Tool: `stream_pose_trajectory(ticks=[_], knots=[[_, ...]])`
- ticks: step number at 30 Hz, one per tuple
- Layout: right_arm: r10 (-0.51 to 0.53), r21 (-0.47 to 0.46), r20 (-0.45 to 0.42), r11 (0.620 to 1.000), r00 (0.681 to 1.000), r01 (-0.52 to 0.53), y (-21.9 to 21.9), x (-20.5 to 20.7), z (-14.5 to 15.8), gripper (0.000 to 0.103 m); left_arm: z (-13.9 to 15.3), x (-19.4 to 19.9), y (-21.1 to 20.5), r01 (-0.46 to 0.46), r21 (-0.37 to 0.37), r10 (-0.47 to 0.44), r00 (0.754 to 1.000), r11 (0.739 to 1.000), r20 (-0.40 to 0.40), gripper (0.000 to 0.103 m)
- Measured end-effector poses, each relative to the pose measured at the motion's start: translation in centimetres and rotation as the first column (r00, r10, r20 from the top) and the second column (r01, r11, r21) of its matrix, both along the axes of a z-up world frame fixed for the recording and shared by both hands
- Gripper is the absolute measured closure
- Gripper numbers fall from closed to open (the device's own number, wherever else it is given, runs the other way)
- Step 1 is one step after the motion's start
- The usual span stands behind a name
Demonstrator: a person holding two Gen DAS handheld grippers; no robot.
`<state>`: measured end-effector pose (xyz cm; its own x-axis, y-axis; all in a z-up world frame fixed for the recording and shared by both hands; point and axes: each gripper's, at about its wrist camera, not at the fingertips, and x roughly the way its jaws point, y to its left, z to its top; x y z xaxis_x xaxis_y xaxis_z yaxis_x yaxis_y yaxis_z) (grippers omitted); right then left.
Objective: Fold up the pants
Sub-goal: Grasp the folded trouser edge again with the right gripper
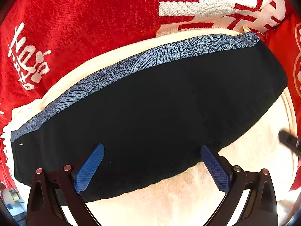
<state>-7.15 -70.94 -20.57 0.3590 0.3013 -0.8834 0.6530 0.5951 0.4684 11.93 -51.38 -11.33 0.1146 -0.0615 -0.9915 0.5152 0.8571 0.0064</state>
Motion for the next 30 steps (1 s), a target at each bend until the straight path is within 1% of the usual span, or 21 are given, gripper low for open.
stream_pose_trajectory(ticks=[4, 6, 8, 9, 12, 15, 17, 20, 22, 23, 24, 26, 27, 28, 29, 30], knots=[[-0.045, -0.089, -0.002, 0.995, 0.999, 0.044, -2.7, 1.6, -0.2, 0.045, -0.3, -0.2, -0.4, -0.009, 0.018, 0.009, 1.0, 1.0, -0.008, 0.0], [-0.066, -0.091, 0.006, 0.994, 0.998, 0.066, -4.0, 2.5, -0.9, 0.066, -0.4, -0.2, -0.9, -0.013, 0.021, 0.014, 1.0, 1.0, -0.013, 0.0], [-0.078, -0.075, 0.003, 0.994, 0.997, 0.078, -4.7, 3.4, -1.7, 0.071, -0.6, -0.3, -1.2, -0.015, 0.023, 0.015, 1.0, 1.0, -0.014, 0.0], [-0.089, -0.068, 0.006, 0.994, 0.996, 0.089, -5.0, 3.7, -2.0, 0.078, -0.9, 0.0, -0.9, -0.014, 0.022, 0.015, 1.0, 1.0, -0.015, 0.0], [-0.095, -0.062, 0.021, 0.993, 0.995, 0.096, -5.7, 4.0, -1.9, 0.083, -1.7, 0.0, -0.2, -0.022, 0.018, 0.022, 0.999, 1.0, -0.022, 0.0], [-0.072, -0.084, 0.037, 0.994, 0.997, 0.075, -5.6, 4.2, -1.2, 0.084, -2.1, -0.2, -0.3, -0.033, 0.012, 0.034, 0.999, 0.999, -0.028, 0.0], [-0.059, -0.097, 0.054, 0.993, 0.997, 0.065, -5.5, 4.2, -0.7, 0.084, -1.3, -0.1, -0.6, -0.04, 0.004, 0.041, 0.999, 0.999, -0.005, 0.0], [-0.048, -0.124, 0.074, 0.991, 0.996, 0.057, -5.6, 4.3, 0.2, 0.084, 0.2, -0.1, -1.1, -0.037, -0.037, 0.038, 0.999, 0.999, 0.031, 0.0], [-0.024, -0.157, 0.094, 0.987, 0.995, 0.039, -5.7, 4.6, 0.9, 0.084, 0.4, 0.0, -1.6, -0.031, -0.042, 0.033, 0.999, 0.999, 0.04, 0.0], [-0.013, -0.161, 0.096, 0.987, 0.995, 0.029, -5.7, 5.0, 0.9, 0.083, 0.1, 0.1, -1.8, -0.031, -0.033, 0.033, 0.999, 0.999, 0.037, 0.0], [-0.007, -0.155, 0.089, 0.988, 0.996, 0.021, -5.9, 5.2, 0.6, 0.083, -0.6, 0.3, -2.0, -0.035, -0.012, 0.036, 0.999, 0.999, 0.027, 0.0], [-0.019, -0.131, 0.039, 0.991, 0.999, 0.024, -6.3, 5.2, -0.4, 0.081, -2.0, 1.0, -1.7, -0.045, 0.008, 0.045, 0.999, 0.999, 0.016, 0.0], [-0.042, -0.113, 0.034, 0.993, 0.999, 0.045, -6.1, 4.9, -0.8, 0.081, -2.7, 1.0, -1.4, -0.057, 0.0, 0.057, 0.998, 0.998, 0.001, 0.0], [-0.069, -0.092, 0.048, 0.993, 0.996, 0.073, -6.3, 4.2, -0.7, 0.08, -3.0, 1.2, -1.1, -0.081, -0.021, 0.081, 0.997, 0.996, -0.013, 0.0], [-0.081, -0.081, 0.06, 0.993, 0.995, 0.085, -6.4, 3.6, -0.5, 0.077, -3.1, 1.2, -0.7, -0.112, -0.048, 0.111, 0.993, 0.993, -0.025, 0.0], [-0.089, -0.064, 0.071, 0.994, 0.993, 0.094, -6.3, 3.1, -0.4, 0.072, -3.2, 1.2, -0.6, -0.119, -0.056, 0.118, 0.993, 0.991, -0.03, 0.0]])
